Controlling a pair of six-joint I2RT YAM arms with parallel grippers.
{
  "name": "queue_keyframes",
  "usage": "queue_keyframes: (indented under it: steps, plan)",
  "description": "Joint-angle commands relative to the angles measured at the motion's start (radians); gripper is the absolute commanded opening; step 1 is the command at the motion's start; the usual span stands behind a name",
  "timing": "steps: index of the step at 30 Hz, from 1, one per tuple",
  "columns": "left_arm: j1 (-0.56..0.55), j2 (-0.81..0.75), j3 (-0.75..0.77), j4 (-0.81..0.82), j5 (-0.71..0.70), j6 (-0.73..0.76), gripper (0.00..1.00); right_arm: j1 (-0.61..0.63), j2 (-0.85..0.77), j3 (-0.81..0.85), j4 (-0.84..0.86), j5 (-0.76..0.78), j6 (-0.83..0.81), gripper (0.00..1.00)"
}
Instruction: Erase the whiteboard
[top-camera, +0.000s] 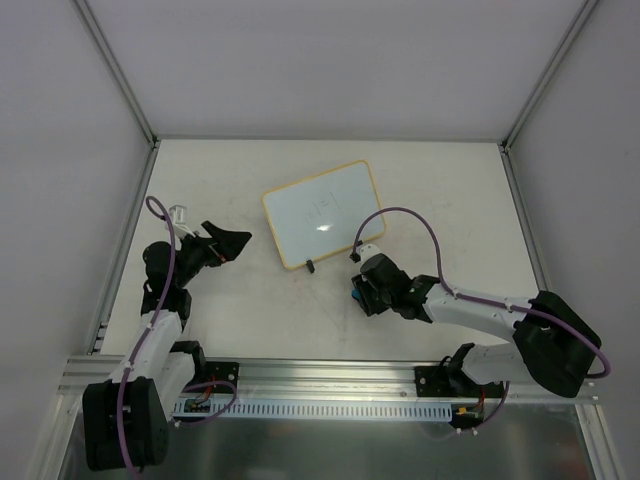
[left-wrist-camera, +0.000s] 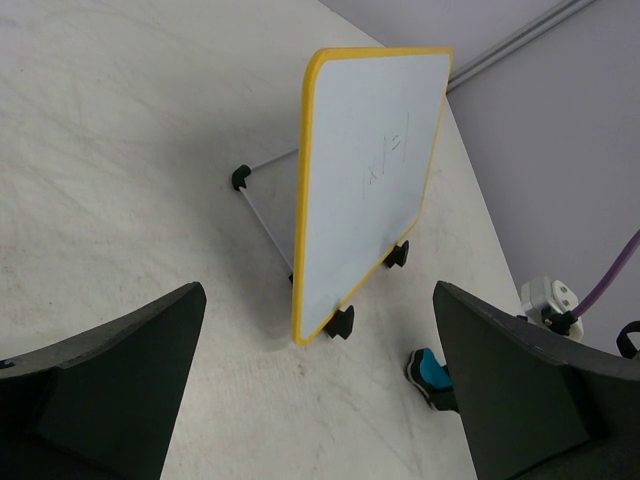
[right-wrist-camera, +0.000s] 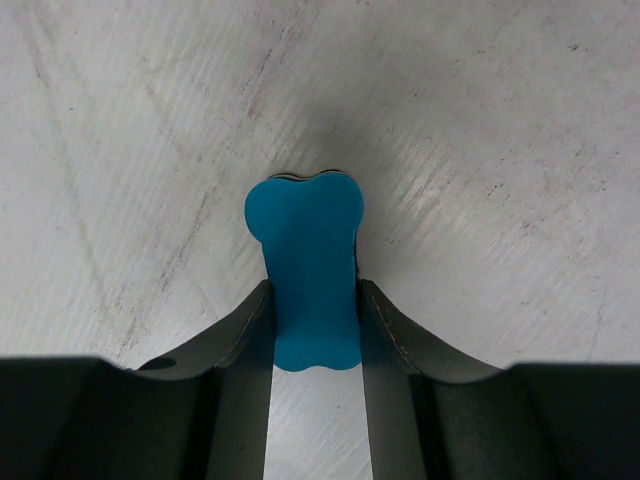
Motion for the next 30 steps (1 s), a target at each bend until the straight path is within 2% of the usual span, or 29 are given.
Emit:
queue_keyframes:
  steps: [1, 8, 12, 14, 19, 22, 26, 30]
  plan:
    - [-0.010, 0.021, 0.013, 0.084, 0.034, 0.021, 0.99, 0.003, -0.037, 0.048, -0.009, 0.015, -0.005, 0.19]
    - [-0.028, 0.112, 0.015, 0.189, 0.026, 0.008, 0.99, 0.000, -0.051, 0.129, -0.054, 0.009, -0.045, 0.18]
    - [-0.051, 0.181, 0.007, 0.312, 0.029, 0.010, 0.99, -0.041, -0.051, 0.188, -0.063, -0.022, -0.060, 0.10]
    - [-0.071, 0.218, 0.048, 0.309, 0.043, 0.021, 0.99, -0.069, -0.050, 0.227, -0.063, -0.063, -0.063, 0.01]
    - [-0.079, 0.388, 0.143, 0.288, 0.107, 0.024, 0.99, -0.139, -0.042, 0.315, -0.063, -0.123, -0.071, 0.00]
    - [-0.085, 0.488, 0.191, 0.375, 0.170, 0.047, 0.97, -0.155, -0.022, 0.388, -0.061, -0.134, -0.079, 0.00]
    - [-0.087, 0.561, 0.260, 0.387, 0.155, 0.079, 0.99, -0.168, 0.021, 0.477, -0.061, -0.178, -0.091, 0.00]
    - [-0.087, 0.690, 0.350, 0.426, 0.256, 0.081, 0.98, -0.185, 0.080, 0.551, -0.058, -0.196, -0.109, 0.00]
